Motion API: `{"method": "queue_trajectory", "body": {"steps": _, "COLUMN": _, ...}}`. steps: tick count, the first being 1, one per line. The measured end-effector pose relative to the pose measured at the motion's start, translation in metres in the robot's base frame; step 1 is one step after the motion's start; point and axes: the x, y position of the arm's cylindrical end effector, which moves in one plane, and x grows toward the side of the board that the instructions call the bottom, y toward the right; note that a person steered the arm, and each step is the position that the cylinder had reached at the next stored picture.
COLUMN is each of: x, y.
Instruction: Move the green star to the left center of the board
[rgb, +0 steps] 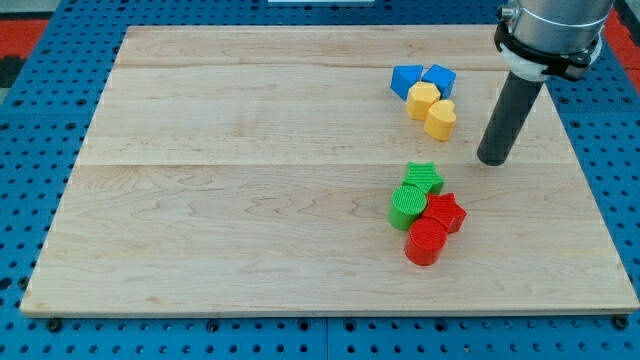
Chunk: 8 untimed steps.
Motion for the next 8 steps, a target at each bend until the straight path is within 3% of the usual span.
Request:
{"method": "queue_trajectory", "body": {"steps": 5, "x": -0.004, "y": -0.017}}
{"method": "queue_trajectory", "body": {"steps": 6, "x": 0.023, "y": -0.024}}
{"method": "queue_trajectory", "body": {"steps": 8, "x": 0.028, "y": -0.107}}
